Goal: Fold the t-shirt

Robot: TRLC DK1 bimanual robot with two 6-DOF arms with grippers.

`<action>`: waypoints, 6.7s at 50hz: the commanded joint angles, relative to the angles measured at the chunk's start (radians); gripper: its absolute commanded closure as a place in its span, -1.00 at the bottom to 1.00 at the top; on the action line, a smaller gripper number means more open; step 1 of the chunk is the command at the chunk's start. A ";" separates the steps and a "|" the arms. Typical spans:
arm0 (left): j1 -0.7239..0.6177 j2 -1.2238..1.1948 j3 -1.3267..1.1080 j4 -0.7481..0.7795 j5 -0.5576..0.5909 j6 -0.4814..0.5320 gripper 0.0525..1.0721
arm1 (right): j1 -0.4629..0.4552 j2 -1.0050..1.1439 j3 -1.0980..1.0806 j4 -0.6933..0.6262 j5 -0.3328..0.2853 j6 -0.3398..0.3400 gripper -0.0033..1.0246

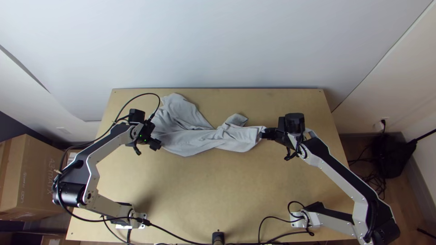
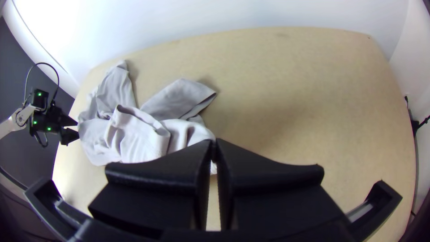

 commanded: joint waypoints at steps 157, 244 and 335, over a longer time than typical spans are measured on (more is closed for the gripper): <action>-0.011 -0.932 0.556 -0.314 0.096 -0.613 0.95 | -0.028 -0.523 0.457 0.097 0.012 -0.077 0.95; 0.021 0.612 1.027 0.228 0.178 -0.495 -0.91 | -0.238 0.752 0.693 0.519 -0.003 0.046 -0.87; 0.107 -0.387 0.519 -0.225 0.291 -0.457 -0.89 | -0.303 0.046 -0.109 -0.677 -0.343 -0.107 -0.07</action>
